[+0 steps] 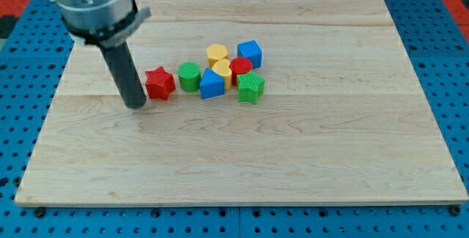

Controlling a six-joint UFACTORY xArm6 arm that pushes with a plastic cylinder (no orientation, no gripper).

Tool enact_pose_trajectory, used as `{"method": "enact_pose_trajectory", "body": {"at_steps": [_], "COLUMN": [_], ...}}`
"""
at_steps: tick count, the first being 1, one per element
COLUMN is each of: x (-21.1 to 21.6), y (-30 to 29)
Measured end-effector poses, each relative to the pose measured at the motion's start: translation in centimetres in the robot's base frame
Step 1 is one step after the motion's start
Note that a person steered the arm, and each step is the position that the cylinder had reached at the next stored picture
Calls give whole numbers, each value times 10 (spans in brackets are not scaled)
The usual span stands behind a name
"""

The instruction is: Push the red star into the group of blocks

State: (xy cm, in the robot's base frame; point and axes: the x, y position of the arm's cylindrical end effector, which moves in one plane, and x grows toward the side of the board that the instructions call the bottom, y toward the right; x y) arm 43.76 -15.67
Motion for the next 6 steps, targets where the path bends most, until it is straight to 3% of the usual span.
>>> {"method": "enact_pose_trajectory", "body": {"at_steps": [1, 2, 3, 4, 6], "x": [-67, -87, -45, -9, -66], "y": [38, 14, -34, 2, 65]}}
